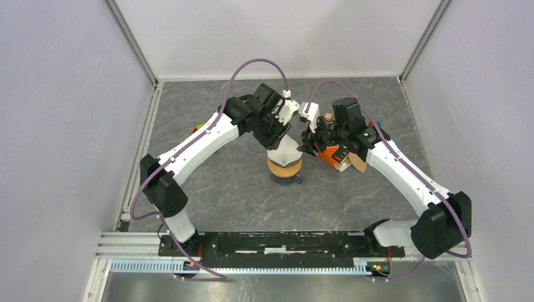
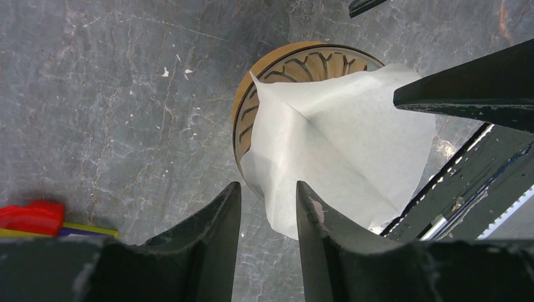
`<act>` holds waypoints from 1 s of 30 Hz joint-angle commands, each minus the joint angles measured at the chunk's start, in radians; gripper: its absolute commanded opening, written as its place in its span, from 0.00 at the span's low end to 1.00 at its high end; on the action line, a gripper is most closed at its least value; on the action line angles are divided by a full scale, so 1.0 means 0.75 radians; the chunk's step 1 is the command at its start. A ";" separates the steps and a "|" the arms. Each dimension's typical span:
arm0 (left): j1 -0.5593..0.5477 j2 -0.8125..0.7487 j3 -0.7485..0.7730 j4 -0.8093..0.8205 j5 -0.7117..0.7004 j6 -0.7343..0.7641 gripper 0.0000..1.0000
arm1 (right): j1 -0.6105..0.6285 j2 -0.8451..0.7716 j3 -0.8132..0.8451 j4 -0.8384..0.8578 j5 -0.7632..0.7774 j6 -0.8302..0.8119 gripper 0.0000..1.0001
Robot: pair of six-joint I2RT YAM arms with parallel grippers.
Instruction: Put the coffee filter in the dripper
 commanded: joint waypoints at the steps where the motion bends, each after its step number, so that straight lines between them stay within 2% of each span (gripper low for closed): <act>1: -0.021 -0.058 0.053 -0.007 0.014 0.071 0.46 | 0.013 0.000 0.099 0.089 -0.047 0.003 0.54; 12: -0.020 -0.065 0.043 0.033 -0.075 0.068 0.51 | 0.013 0.036 0.097 0.110 -0.030 0.013 0.55; 17: -0.014 -0.077 0.024 0.067 -0.077 0.063 0.51 | 0.014 0.044 0.063 0.136 -0.022 0.013 0.50; 30: -0.008 -0.030 -0.042 0.074 0.015 0.050 0.29 | 0.013 0.033 -0.017 0.143 -0.033 0.001 0.46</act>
